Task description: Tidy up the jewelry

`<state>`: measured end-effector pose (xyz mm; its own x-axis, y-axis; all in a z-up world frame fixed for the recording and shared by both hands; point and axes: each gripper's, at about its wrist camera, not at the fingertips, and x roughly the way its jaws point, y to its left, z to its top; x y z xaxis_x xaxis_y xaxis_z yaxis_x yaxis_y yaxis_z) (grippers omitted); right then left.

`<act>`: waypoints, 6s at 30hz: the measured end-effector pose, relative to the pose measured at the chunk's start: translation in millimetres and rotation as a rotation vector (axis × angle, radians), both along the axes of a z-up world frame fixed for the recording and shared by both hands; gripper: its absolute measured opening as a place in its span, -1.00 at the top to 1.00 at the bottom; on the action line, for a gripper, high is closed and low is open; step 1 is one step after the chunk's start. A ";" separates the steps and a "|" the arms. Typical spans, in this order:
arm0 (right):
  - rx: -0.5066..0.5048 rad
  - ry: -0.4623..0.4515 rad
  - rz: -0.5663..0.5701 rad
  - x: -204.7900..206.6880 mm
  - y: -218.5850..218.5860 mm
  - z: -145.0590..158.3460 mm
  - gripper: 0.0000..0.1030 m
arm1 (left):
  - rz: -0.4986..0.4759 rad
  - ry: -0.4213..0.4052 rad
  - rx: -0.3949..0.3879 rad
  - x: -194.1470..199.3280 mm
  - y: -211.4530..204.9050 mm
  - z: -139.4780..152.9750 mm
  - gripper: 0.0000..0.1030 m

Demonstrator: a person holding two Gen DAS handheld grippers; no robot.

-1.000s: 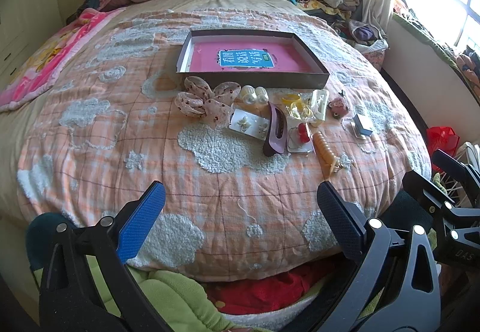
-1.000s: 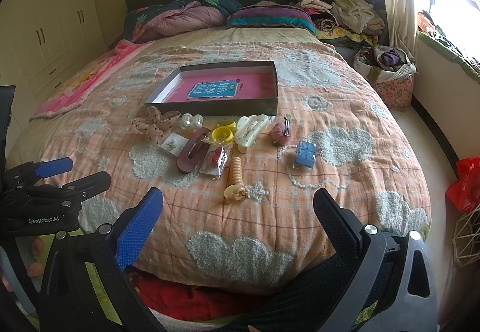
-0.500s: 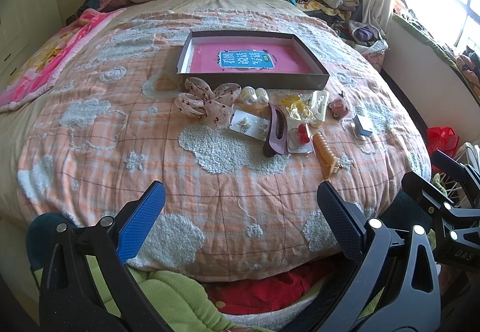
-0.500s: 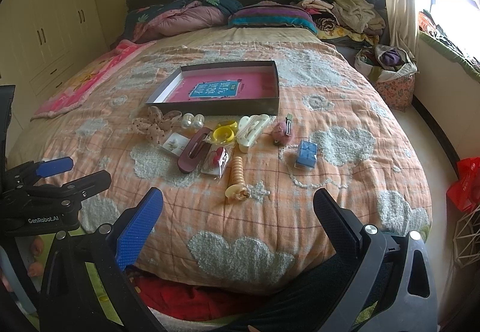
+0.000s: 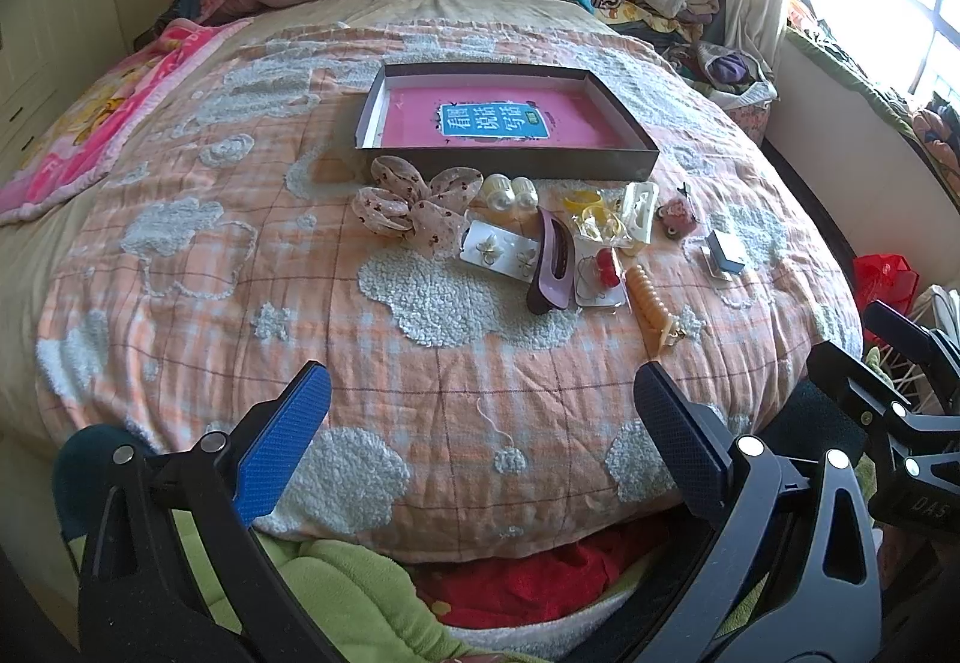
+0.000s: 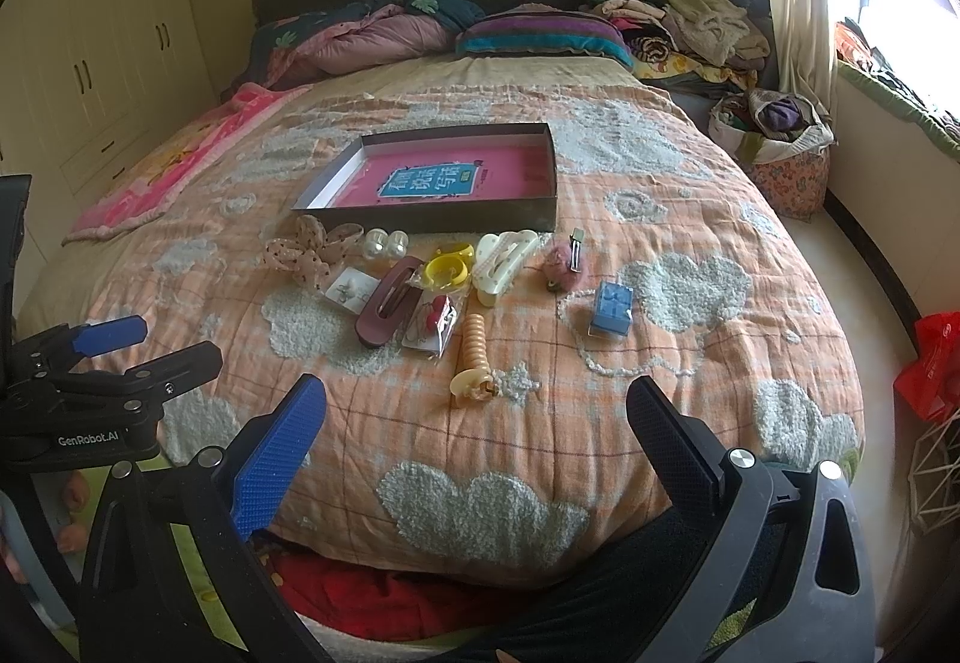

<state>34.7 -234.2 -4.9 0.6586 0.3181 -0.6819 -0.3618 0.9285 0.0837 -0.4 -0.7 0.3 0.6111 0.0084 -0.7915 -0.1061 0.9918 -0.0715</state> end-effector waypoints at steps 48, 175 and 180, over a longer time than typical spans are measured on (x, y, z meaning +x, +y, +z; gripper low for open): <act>-0.125 0.118 -0.004 176.2 -15.2 -57.9 -0.71 | -0.013 0.162 -0.054 148.5 84.4 -67.7 -0.60; 0.184 -0.182 0.070 123.0 -16.3 81.6 -0.78 | -0.101 -0.224 0.034 99.3 57.1 74.8 -0.82; 0.166 -0.176 0.094 108.1 -13.2 77.6 -0.78 | -0.128 -0.216 0.051 85.7 40.8 65.9 -0.82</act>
